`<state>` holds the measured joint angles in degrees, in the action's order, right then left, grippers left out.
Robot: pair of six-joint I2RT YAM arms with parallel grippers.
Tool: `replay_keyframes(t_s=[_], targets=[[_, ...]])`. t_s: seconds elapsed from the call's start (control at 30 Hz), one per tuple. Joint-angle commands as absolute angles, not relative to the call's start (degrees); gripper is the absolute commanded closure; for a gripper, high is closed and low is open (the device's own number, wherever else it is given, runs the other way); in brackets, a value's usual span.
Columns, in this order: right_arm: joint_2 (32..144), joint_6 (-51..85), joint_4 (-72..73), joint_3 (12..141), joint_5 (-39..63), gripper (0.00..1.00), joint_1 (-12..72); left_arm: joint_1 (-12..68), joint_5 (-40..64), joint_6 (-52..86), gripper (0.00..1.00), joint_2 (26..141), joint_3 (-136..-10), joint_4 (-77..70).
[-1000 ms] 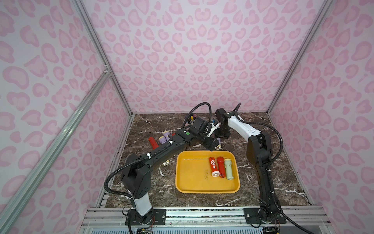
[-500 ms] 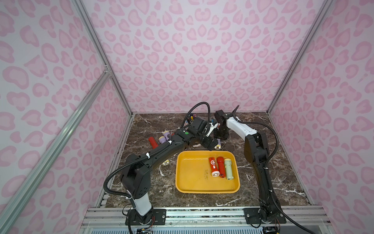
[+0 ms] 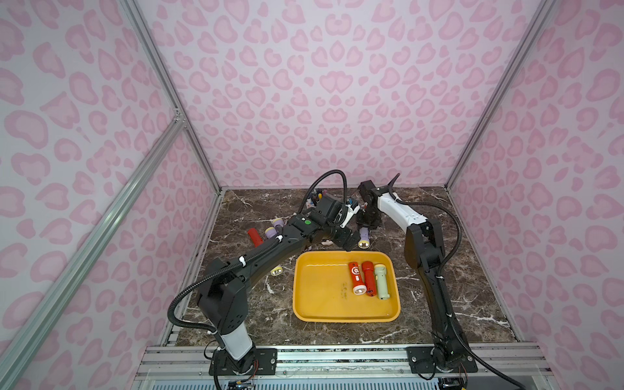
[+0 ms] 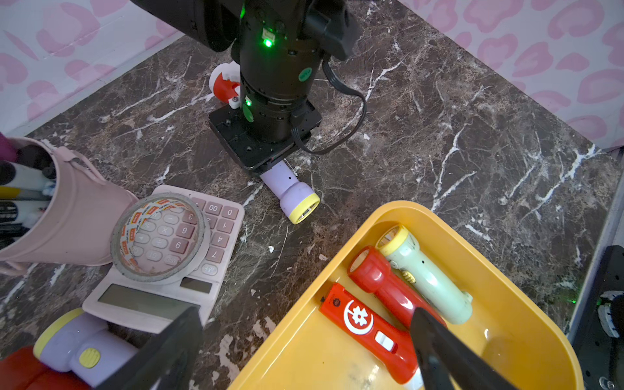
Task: Put the flashlights into the storage boxes
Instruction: Pick up the flashlight from the center of the board.
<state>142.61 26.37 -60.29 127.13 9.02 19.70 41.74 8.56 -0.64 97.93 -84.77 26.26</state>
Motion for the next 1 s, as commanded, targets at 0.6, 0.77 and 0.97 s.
replay_keyframes(t_s=[0.6,0.77,0.97], targets=[[133.5,27.8,-64.9,126.4,4.4,0.72,23.7,41.7,7.1,0.4,0.02,86.7,-73.7,23.6],[127.8,28.9,-65.0,122.8,2.2,0.72,26.7,41.7,6.4,1.3,0.02,81.1,-68.7,23.2],[120.0,32.6,-62.4,113.4,-0.3,0.72,32.3,41.7,6.2,3.2,0.02,72.6,-61.4,23.0]])
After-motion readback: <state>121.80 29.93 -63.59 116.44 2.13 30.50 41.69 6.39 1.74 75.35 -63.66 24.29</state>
